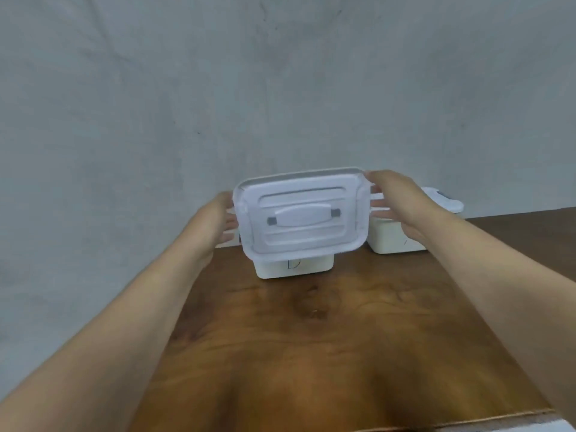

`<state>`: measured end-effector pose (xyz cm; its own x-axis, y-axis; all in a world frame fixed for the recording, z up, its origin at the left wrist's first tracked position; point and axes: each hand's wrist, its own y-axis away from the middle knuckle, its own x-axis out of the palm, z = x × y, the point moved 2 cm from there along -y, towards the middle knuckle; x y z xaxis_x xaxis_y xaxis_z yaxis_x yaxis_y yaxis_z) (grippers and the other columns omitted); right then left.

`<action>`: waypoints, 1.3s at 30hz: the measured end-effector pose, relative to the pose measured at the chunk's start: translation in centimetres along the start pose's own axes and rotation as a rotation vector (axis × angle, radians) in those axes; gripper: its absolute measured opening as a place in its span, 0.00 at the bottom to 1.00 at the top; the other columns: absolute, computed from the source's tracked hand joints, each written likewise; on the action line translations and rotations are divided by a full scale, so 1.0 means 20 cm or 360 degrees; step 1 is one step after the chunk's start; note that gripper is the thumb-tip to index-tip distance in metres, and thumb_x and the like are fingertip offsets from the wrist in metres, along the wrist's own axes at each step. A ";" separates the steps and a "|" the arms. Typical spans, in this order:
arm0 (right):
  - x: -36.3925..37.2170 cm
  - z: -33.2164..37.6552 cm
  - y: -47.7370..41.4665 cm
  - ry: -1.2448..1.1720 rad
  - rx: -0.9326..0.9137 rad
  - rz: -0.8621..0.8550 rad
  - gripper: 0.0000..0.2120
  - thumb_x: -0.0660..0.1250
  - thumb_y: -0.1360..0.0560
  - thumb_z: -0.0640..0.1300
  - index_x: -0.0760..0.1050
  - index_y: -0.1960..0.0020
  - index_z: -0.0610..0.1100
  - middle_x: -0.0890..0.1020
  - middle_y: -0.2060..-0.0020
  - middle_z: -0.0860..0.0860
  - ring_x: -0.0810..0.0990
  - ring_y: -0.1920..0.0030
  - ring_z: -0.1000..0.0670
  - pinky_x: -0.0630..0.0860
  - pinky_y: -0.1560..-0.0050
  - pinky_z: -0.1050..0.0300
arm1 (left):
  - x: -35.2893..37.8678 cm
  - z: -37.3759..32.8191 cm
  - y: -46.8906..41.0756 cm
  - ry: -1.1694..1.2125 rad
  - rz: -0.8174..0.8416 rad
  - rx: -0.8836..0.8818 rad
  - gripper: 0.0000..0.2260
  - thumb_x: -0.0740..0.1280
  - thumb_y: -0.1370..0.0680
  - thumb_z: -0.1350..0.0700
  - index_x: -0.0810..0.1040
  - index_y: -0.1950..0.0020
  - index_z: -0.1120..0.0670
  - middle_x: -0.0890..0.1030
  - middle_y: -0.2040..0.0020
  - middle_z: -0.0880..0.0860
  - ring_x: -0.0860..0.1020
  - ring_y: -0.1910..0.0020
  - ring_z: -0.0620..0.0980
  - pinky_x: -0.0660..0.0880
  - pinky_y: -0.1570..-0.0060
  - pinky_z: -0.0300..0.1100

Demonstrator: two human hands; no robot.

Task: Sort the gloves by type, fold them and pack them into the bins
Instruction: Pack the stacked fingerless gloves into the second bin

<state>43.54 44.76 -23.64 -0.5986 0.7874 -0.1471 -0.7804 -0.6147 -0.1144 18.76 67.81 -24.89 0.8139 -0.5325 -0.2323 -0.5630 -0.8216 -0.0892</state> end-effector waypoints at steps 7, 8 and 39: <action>0.11 0.09 -0.21 -0.0109 -0.0172 0.0010 0.16 0.64 0.17 0.60 0.75 0.32 0.56 0.80 0.36 0.57 0.77 0.33 0.52 0.75 0.30 0.46 | -0.11 -0.13 -0.22 0.0243 -0.0084 0.0186 0.22 0.54 0.13 0.38 0.76 0.28 0.49 0.78 0.28 0.54 0.74 0.27 0.49 0.69 0.25 0.56; 0.13 0.06 -0.26 -0.0103 -0.0154 0.0012 0.16 0.64 0.16 0.60 0.75 0.32 0.56 0.80 0.35 0.57 0.77 0.33 0.52 0.75 0.29 0.45 | -0.11 -0.12 -0.27 0.0274 -0.0095 0.0168 0.21 0.55 0.13 0.39 0.78 0.33 0.50 0.79 0.29 0.54 0.75 0.28 0.49 0.70 0.26 0.56; 0.61 -0.53 -0.92 0.1154 -0.0315 0.0497 0.21 0.62 0.14 0.55 0.72 0.22 0.56 0.68 0.20 0.55 0.65 0.20 0.51 0.60 0.24 0.56 | 0.21 0.58 -0.89 -0.0769 -0.0012 -0.0015 0.22 0.62 0.14 0.48 0.70 0.21 0.50 0.72 0.22 0.53 0.73 0.27 0.55 0.71 0.32 0.48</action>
<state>52.53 65.11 -33.70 -0.4647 0.3943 -0.7928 -0.5098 -0.8512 -0.1245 30.46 82.54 -35.53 0.6569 -0.3729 -0.6553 -0.5541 -0.8282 -0.0842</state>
